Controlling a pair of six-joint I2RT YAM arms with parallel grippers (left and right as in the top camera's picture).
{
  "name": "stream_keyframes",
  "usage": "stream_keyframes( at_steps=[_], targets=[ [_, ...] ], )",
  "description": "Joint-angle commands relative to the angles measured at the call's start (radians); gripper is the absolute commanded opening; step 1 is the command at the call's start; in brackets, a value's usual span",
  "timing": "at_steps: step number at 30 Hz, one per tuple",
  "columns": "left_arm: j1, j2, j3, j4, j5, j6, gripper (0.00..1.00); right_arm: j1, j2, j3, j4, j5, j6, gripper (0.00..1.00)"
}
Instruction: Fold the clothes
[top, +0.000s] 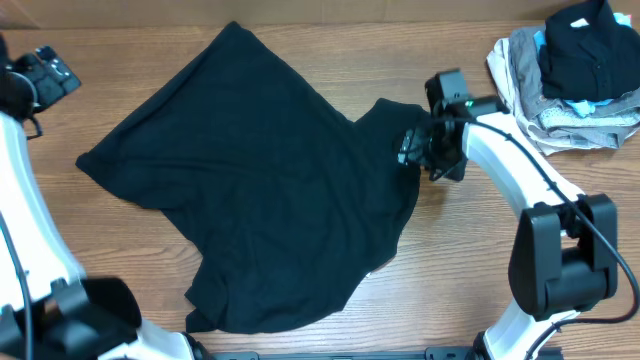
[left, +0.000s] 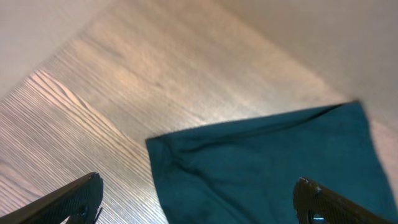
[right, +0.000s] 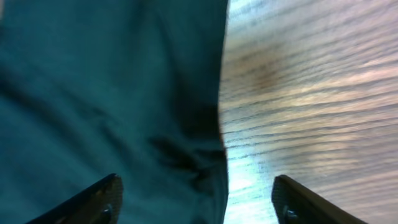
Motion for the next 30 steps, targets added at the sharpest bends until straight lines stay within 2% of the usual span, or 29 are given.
stream_keyframes(
  at_steps=[1,8,15,21,30],
  targets=[
    [0.003,-0.045,0.000,-0.003,0.025,0.000,1.00,0.006,0.003,-0.075,0.082,0.012,-0.008,0.69],
    [-0.025,-0.056,-0.001,-0.051,0.067,0.001,1.00,0.029,0.019,-0.160,0.193,0.012,-0.008,0.35],
    [-0.054,-0.051,-0.003,-0.077,0.059,0.036,1.00,0.058,0.082,-0.163,0.244,0.012,-0.008,0.25],
    [-0.070,-0.050,-0.003,-0.080,0.060,0.035,1.00,0.043,0.122,-0.163,0.311,0.061,0.000,0.09],
    [-0.097,-0.035,-0.003,-0.093,0.059,0.050,1.00,-0.060,0.209,-0.163,0.473,0.143,-0.001,0.06]
  ],
)
